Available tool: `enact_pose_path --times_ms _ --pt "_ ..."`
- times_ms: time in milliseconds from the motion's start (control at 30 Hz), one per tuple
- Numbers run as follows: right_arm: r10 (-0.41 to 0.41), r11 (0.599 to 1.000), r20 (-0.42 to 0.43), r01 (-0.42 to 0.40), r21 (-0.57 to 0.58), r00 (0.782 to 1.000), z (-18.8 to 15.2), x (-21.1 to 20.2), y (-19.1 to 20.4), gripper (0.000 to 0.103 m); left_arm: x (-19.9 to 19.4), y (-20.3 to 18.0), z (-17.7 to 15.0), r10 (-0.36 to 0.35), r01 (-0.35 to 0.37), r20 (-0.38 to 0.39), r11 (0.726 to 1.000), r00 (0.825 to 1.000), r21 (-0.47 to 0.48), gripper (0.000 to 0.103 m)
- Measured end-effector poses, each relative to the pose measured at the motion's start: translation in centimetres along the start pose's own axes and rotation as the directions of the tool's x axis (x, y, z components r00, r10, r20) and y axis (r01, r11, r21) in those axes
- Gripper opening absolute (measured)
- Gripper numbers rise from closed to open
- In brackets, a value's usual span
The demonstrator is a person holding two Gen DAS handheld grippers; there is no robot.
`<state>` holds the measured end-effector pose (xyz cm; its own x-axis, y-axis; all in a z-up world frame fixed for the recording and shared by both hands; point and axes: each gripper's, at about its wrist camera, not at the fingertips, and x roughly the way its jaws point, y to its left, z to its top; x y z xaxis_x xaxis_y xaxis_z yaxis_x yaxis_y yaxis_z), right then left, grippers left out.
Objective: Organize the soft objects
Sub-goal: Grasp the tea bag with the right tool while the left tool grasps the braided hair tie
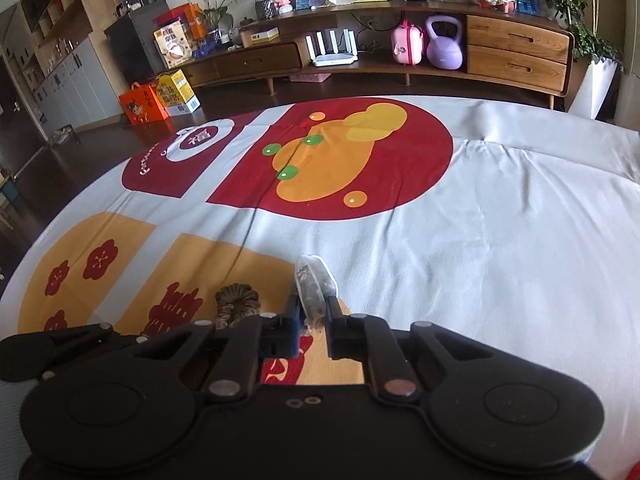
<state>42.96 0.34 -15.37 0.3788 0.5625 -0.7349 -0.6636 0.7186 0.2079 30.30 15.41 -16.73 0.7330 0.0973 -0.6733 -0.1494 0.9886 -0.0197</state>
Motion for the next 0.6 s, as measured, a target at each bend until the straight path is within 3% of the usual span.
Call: enact_pose_path --times_ms 600 --pt "0.002 0.996 0.057 -0.007 0.087 0.998 -4.0 -8.6 -0.6 0.01 -3.8 0.2 0.2 -0.021 0.021 0.003 1.0 1.0 -0.023 0.011"
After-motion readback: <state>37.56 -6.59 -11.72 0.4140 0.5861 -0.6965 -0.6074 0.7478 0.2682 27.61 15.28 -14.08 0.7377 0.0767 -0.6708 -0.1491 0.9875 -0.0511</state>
